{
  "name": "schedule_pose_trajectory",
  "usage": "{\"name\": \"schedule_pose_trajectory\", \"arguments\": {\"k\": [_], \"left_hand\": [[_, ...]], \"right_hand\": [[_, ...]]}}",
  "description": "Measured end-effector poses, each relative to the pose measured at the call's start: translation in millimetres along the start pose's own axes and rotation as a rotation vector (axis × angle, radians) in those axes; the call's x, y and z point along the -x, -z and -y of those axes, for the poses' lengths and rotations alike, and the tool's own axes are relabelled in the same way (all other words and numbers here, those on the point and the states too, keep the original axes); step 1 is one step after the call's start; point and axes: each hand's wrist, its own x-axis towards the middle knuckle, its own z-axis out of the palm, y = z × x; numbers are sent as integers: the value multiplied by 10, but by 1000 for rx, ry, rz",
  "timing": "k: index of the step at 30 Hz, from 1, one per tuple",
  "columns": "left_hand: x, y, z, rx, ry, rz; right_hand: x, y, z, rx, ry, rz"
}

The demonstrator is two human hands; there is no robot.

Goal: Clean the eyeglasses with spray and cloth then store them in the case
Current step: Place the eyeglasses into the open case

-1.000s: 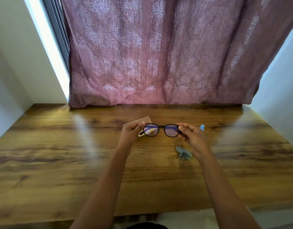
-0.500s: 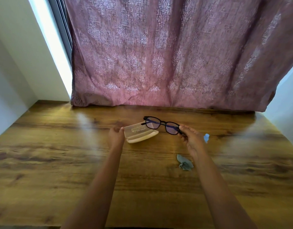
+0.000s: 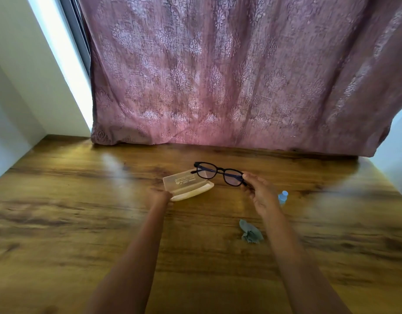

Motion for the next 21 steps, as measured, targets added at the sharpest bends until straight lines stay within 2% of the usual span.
{"name": "schedule_pose_trajectory", "arguments": {"k": [6,14,21], "left_hand": [[-5,-42,4,-20,43,-16],[93,-24,226,-62,-217,-25],[127,124,437,-65,-281,10]], "right_hand": [[-14,31,-29,-9,-15,-13],[29,21,-215,-14,-36,-1],[96,-23,-653,83,-136,-2]]}}
